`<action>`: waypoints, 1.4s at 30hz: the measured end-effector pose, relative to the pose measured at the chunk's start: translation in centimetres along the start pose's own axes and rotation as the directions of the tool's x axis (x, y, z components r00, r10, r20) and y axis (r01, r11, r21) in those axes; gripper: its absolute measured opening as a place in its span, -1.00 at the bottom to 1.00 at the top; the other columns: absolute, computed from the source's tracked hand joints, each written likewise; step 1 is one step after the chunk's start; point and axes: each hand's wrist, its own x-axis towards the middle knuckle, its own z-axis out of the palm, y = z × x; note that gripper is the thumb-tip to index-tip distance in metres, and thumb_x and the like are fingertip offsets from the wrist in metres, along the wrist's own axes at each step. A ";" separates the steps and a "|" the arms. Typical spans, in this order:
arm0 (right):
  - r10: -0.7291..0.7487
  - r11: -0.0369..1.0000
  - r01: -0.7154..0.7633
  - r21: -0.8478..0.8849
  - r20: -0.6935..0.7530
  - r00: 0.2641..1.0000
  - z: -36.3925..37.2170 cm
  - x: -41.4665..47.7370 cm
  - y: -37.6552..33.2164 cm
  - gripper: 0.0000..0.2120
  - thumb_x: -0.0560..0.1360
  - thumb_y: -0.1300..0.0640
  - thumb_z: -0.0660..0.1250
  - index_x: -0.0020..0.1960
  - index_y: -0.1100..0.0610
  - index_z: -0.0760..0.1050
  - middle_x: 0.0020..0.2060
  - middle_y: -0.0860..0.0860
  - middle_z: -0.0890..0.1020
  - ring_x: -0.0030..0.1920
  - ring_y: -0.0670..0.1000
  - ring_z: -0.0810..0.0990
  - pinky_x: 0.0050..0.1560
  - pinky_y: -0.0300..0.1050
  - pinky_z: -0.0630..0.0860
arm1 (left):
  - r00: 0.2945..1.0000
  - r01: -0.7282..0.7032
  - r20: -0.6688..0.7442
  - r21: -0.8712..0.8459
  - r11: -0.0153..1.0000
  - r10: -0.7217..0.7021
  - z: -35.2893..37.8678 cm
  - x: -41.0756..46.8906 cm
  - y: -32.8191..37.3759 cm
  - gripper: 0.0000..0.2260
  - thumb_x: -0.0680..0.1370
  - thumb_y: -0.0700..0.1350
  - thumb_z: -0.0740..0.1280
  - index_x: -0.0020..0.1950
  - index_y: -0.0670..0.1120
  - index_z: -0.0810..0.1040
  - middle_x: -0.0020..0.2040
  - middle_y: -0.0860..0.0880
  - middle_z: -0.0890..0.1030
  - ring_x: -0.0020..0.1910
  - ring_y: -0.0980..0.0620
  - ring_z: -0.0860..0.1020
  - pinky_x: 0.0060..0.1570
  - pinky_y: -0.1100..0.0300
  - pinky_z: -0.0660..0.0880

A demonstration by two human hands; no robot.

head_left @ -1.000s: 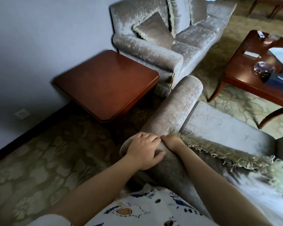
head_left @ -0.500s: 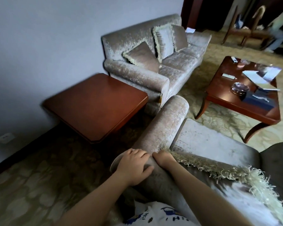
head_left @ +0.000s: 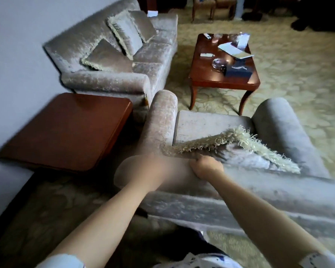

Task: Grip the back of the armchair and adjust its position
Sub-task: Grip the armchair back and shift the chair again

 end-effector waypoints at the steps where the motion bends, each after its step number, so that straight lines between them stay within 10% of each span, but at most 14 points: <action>1: 0.022 1.000 -0.022 -0.016 -0.016 1.000 -0.3 -0.7 1.5 -0.53 0.51 -0.18 0.03 0.26 0.00 0.49 0.22 0.13 0.59 0.20 0.17 0.54 0.17 0.01 0.42 | 0.999 -0.032 0.005 0.001 0.999 0.032 0.1 0.3 1.4 -0.36 0.55 0.31 -0.04 0.50 -0.06 0.12 0.55 -0.14 0.08 0.52 -0.16 0.02 0.45 -0.14 -0.02; 11: 0.277 0.957 -0.284 -0.058 -0.097 0.956 -4.6 -6.0 20.5 -0.50 0.55 -0.12 -0.02 0.29 0.13 0.46 0.31 0.19 0.48 0.32 0.16 0.44 0.31 0.01 0.26 | 0.952 -0.300 0.047 -0.033 0.953 0.301 2.9 0.4 21.0 -0.36 0.56 0.30 -0.07 0.50 -0.06 0.11 0.55 -0.13 0.08 0.52 -0.14 0.00 0.44 -0.15 -0.07; 23: 0.126 0.986 -0.129 -0.108 -0.037 0.991 -9.0 -7.1 38.5 -0.52 0.57 -0.19 -0.02 0.25 0.06 0.47 0.26 0.10 0.54 0.27 0.14 0.48 0.25 0.00 0.33 | 0.965 -0.226 0.118 -0.081 0.971 0.235 4.2 1.6 44.5 -0.33 0.54 0.33 -0.15 0.47 -0.06 0.25 0.47 -0.12 0.28 0.43 -0.11 0.25 0.35 -0.13 0.13; 33: 0.077 0.996 -0.075 -0.043 0.042 0.996 -9.3 -5.1 41.0 -0.57 0.58 -0.12 -0.02 0.20 0.07 0.49 0.24 0.11 0.56 0.23 0.17 0.51 0.23 0.04 0.35 | 0.953 -0.212 0.205 -0.073 0.974 0.223 5.1 4.7 47.6 -0.52 0.56 0.13 -0.03 0.38 -0.03 0.37 0.43 -0.14 0.33 0.36 -0.15 0.34 0.28 -0.07 0.26; 42: 0.117 0.992 -0.126 0.031 0.193 0.974 -9.3 -1.5 41.9 -0.64 0.56 -0.02 0.02 0.17 0.07 0.49 0.27 0.12 0.53 0.25 0.16 0.48 0.24 0.04 0.37 | 0.806 -0.383 0.474 -0.037 0.923 0.354 6.7 11.5 49.7 -0.57 0.59 0.04 -0.05 0.41 0.02 0.36 0.47 -0.10 0.32 0.39 -0.21 0.31 0.40 -0.14 0.15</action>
